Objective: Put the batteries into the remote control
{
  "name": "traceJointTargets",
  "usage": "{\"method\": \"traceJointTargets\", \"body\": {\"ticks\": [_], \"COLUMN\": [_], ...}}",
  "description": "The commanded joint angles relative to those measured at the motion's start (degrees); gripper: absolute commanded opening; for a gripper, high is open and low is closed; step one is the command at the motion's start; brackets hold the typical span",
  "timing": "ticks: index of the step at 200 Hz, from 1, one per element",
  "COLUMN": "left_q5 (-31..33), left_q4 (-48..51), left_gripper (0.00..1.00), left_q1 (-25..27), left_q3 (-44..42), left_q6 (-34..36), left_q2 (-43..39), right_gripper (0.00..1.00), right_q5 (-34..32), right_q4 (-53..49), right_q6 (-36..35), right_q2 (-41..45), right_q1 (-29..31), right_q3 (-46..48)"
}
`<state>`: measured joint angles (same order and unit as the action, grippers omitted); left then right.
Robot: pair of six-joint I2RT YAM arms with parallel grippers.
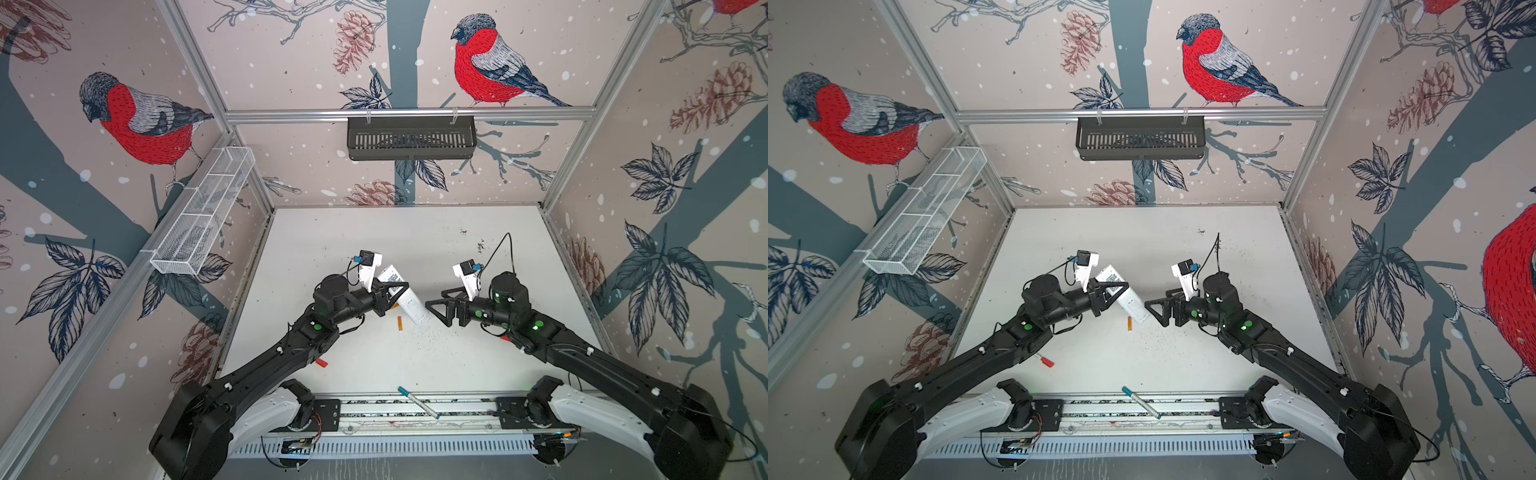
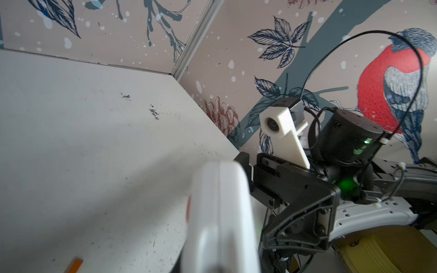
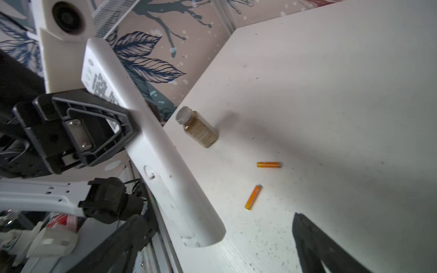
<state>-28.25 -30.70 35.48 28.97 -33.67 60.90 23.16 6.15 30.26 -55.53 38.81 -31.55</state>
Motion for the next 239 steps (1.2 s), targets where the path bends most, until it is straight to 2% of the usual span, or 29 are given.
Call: {"method": "traceJointTargets", "body": {"ticks": [1,39,68,124,180,239], "left_q5": [5.4,12.4,15.4,15.4,24.2,26.1], "left_q4": [-10.4,-14.1,-21.8,-35.1,-33.4,-32.5], "left_gripper": [0.00,0.00,0.00,0.00,0.00,0.00], "left_q1": [1.1,3.9,5.3,8.0,10.5,10.5], "left_q3": [-1.6,-2.8,-5.4,-7.0,-7.6,-8.0], "left_q6": [-1.5,-2.2,-4.3,-7.4,-5.5,-5.5], "left_q2": [3.1,9.2,13.8,26.5,30.8,32.8], "right_gripper": [1.00,1.00,0.99,1.00,0.99,0.98], "right_q5": [-12.4,-19.5,-19.8,-17.1,-21.1,-23.4], "right_q4": [-3.5,-6.8,-6.4,-4.6,-1.3,0.4], "right_q6": [3.9,9.3,11.2,12.9,17.1,19.1], "right_q2": [0.3,0.3,0.2,-3.2,-6.8,-15.3], "right_q1": [-0.1,-0.1,-0.1,1.1,5.8,9.1], "right_q3": [0.8,1.9,3.4,4.7,5.0,1.7]}}
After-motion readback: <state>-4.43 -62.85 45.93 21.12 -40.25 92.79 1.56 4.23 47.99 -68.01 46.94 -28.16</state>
